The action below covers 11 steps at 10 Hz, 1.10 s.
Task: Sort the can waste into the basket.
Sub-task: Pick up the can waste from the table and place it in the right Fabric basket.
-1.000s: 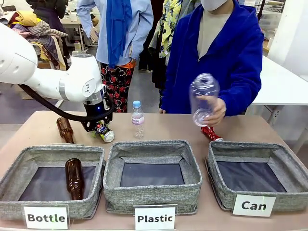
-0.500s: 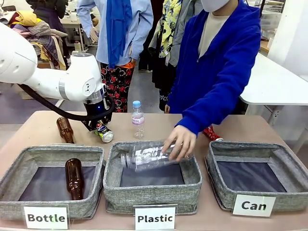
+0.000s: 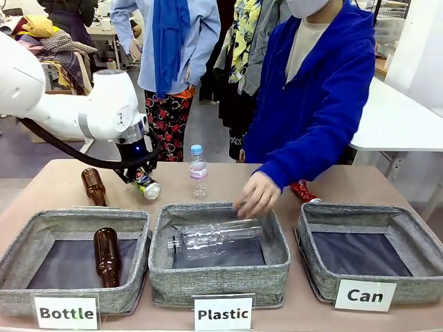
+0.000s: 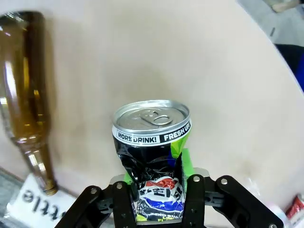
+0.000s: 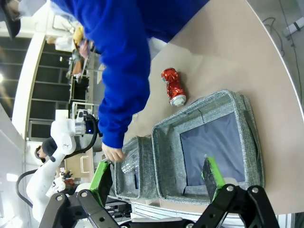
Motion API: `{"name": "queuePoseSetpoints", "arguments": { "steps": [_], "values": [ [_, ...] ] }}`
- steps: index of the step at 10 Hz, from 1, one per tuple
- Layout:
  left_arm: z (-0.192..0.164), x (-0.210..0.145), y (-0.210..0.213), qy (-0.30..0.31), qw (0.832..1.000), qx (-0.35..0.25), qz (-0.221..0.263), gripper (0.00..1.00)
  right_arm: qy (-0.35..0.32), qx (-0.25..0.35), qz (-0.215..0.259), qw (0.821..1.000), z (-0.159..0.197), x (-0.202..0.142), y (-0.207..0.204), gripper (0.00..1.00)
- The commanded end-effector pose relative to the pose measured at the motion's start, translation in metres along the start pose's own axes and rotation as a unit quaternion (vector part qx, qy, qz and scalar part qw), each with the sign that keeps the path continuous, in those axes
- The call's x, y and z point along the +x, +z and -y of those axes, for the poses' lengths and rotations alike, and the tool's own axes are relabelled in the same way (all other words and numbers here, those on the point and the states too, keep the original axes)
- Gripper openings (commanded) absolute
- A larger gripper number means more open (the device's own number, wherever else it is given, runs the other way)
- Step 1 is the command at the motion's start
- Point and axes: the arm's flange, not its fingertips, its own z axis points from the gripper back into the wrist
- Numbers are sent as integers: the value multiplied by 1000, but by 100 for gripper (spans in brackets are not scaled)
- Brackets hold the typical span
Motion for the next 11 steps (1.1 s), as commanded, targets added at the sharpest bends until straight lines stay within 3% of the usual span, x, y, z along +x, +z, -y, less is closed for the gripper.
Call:
{"name": "queuePoseSetpoints", "arguments": {
  "steps": [1, 3, 4, 5, 7, 9, 10, 11],
  "values": [
    [-48, -7, 73, -77, 996, -34, -19, 0, 12, 14, 9, 1000, 1, 3, -1, 100],
    [-95, -37, 123, -238, 969, -42, -48, 0, 12, 14, 9, 1000, 1, 3, -1, 100],
    [-119, -57, 137, -354, 931, -55, -67, 0, 12, 14, 9, 1000, 1, 3, -1, 100],
    [-142, -81, 144, -485, 868, -59, -84, 0, 12, 14, 9, 1000, 1, 3, -1, 100],
    [-173, -114, 145, -672, 732, -58, -96, 0, 12, 14, 9, 1000, 1, 3, -1, 100],
    [-191, -143, 133, -805, 588, -72, -35, 0, 12, 14, 9, 1000, 1, 3, -1, 100],
    [-184, -146, 132, -777, 623, -86, -27, 0, 12, 14, 9, 1000, 1, 3, -1, 100],
    [-179, -142, 137, -606, 791, -32, -78, 0, 12, 14, 9, 1000, 1, 3, -1, 100]
  ]
}}
